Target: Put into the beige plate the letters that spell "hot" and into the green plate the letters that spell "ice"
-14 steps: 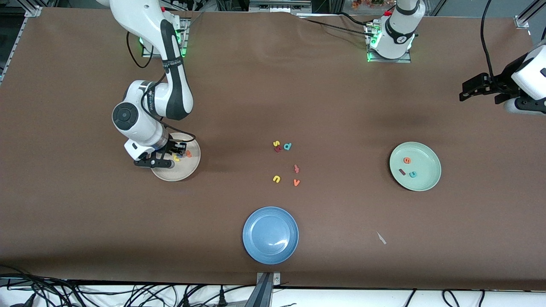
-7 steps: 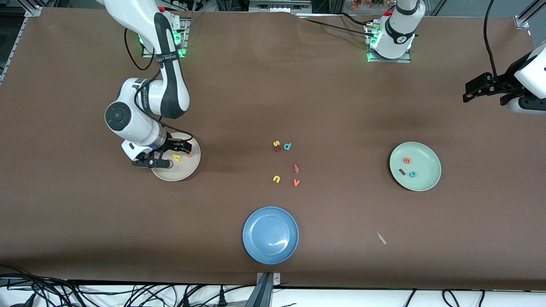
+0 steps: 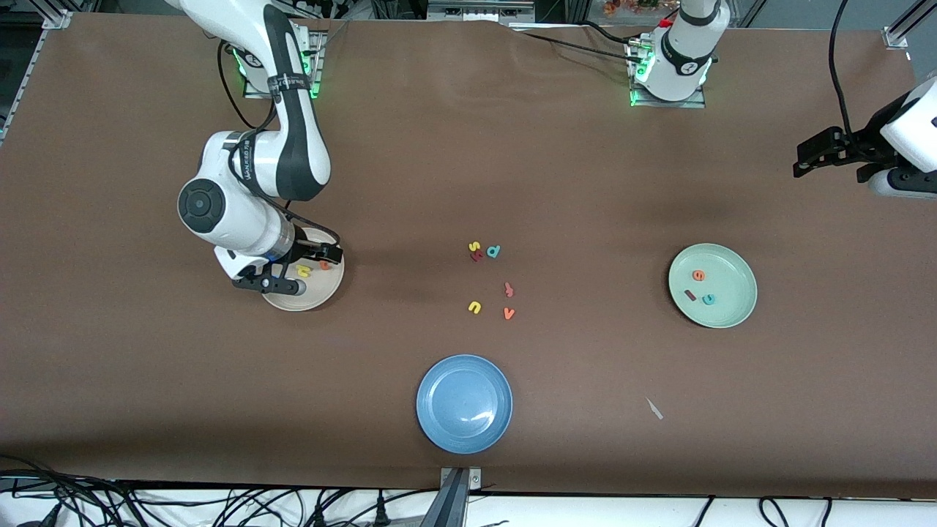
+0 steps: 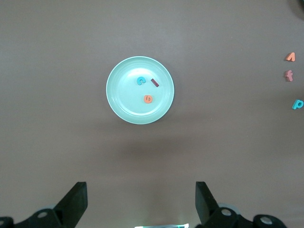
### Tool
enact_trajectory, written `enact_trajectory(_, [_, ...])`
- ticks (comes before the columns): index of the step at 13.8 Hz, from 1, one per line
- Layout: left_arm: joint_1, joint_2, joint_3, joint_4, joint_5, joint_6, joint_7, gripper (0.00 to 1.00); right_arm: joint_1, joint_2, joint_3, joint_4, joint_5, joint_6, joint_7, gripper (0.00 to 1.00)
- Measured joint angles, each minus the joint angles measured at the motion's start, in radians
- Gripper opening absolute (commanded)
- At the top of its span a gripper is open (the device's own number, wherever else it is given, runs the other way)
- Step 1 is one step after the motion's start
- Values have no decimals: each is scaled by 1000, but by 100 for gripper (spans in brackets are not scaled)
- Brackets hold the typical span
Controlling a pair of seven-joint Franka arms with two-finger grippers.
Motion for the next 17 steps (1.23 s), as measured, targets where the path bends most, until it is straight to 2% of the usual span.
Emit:
enact_trajectory(4, [-2, 0, -4, 3, 0, -12, 0, 100, -42, 13, 11, 73, -109, -79, 35, 100])
enact_trajectory(5, [-2, 0, -4, 3, 0, -12, 0, 100, -96, 6, 51, 98, -146, -101, 35, 100])
enact_trajectory(6, [-2, 0, -4, 3, 0, -13, 0, 100, -187, -14, 136, 119, -208, -111, 35, 100])
enact_trajectory(8, [0, 0, -3, 3, 0, -13, 0, 100, -417, -78, 352, 136, -367, -124, 39, 100])
enact_trajectory(9, [1, 0, -3, 3, 0, -13, -1, 100, -509, -111, 428, 136, -416, -135, 39, 100])
enact_trajectory(12, [2, 0, -3, 3, 0, -13, -1, 100, -736, -209, 605, 132, -508, -164, 10, 100])
enact_trajectory(14, [2, 0, -3, 3, 0, -14, -1, 100, -841, -271, 688, 128, -545, -209, -14, 100])
enact_trajectory(17, [3, 0, -3, 4, 0, -14, -1, 100, -891, -366, 710, 128, -568, -324, -68, 100])
